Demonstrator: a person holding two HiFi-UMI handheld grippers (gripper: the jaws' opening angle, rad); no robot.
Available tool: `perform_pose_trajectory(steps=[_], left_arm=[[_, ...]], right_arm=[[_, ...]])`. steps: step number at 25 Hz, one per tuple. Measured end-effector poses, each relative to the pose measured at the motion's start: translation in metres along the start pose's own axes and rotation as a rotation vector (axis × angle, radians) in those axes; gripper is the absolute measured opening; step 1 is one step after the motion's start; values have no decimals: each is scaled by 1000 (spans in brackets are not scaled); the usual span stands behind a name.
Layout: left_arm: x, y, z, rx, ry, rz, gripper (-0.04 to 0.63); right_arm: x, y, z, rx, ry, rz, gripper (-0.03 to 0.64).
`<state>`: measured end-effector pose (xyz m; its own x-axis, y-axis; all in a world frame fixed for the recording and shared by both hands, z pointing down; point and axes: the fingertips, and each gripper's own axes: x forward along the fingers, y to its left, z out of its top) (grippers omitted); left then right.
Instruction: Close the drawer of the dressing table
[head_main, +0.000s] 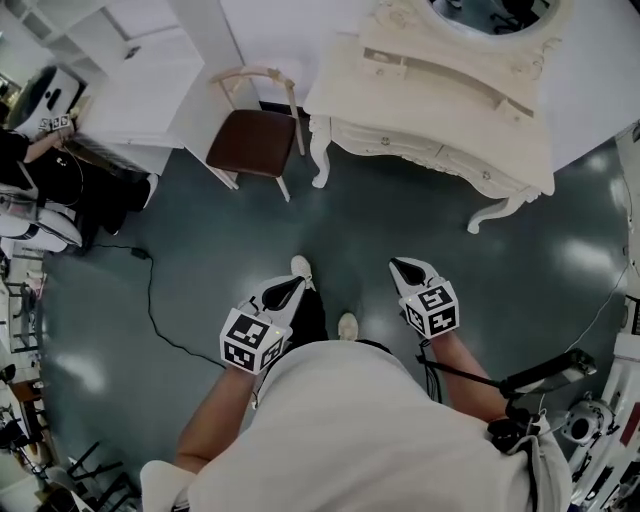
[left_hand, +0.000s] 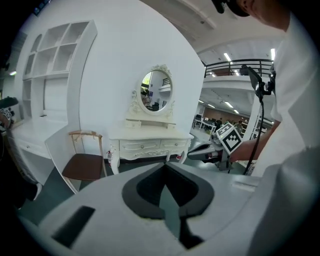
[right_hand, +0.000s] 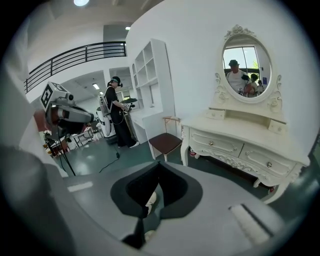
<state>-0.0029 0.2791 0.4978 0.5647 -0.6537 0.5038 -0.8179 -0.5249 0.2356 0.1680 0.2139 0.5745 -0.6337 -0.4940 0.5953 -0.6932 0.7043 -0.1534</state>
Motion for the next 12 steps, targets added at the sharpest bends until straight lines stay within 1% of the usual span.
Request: perform_pose_trajectory(steps=[2, 5, 9, 12], left_arm=[[13, 21, 7, -6, -4, -16, 3], [34, 55, 24, 11, -6, -50, 3], [51, 90, 61, 69, -3, -110, 3], [65, 123, 89, 112, -7, -145, 3]], right_arm=[[18, -14, 13, 8, -2, -20, 2], [45, -31, 35, 26, 0, -51, 2], [72, -46, 78, 39, -10, -99, 2], [101, -66, 108, 63, -16, -138, 8]])
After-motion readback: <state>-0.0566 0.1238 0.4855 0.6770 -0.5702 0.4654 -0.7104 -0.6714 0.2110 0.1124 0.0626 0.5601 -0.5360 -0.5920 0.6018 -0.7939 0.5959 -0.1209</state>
